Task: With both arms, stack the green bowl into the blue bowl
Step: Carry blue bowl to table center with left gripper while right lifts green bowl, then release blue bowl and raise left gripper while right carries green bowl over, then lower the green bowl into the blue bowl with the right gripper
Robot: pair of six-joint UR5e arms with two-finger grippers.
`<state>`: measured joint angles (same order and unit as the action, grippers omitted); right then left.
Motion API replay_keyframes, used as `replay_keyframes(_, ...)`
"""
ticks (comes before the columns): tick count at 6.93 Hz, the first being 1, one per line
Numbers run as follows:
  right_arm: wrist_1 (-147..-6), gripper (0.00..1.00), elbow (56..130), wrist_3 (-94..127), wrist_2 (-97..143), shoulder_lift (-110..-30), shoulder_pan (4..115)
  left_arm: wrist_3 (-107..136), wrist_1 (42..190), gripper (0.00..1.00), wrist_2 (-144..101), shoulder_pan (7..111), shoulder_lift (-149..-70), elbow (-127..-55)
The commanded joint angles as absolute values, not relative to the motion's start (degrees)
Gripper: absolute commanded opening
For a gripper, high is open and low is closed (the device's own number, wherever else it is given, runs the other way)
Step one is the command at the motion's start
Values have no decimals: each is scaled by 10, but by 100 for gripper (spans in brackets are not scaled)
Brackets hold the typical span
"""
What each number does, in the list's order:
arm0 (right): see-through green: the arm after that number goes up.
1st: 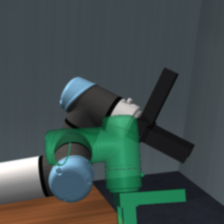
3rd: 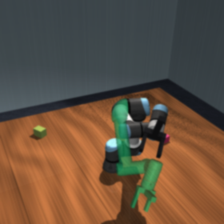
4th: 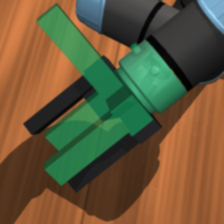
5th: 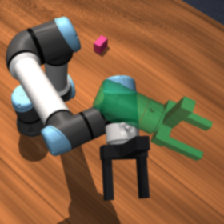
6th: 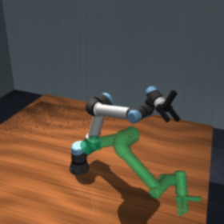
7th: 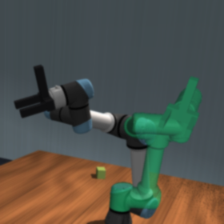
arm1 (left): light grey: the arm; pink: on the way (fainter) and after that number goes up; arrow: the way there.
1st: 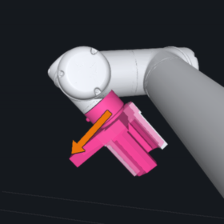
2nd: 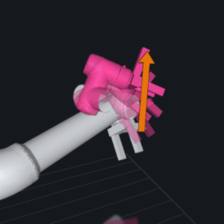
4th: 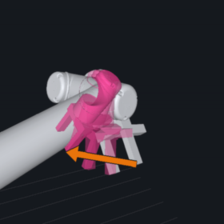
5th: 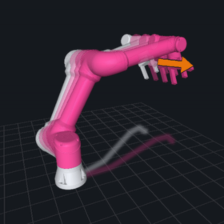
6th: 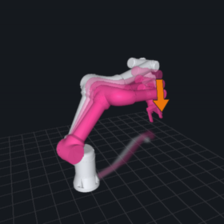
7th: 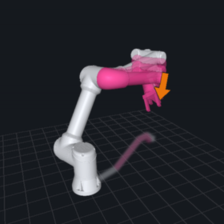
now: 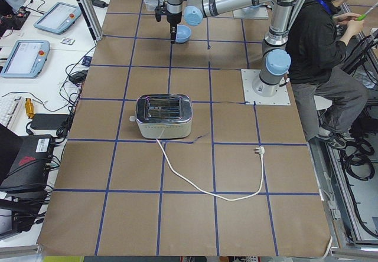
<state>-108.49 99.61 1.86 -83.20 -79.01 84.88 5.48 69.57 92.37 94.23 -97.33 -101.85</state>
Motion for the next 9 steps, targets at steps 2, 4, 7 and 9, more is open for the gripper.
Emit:
replay_keyframes(2,-1086,0,1006,66,-827,-780,938,-37,893,77,944,876,-886,-963)
replay_keyframes(4,-1115,0,1010,121,-810,-752,992,-99,907,77,940,830,-875,-957)
replay_keyframes(7,-1191,0,1026,176,-808,-725,1038,-12,882,77,933,904,-915,-874)
replay_keyframes(9,-1192,0,1030,174,-808,-724,1038,-23,877,77,939,917,-919,-882)
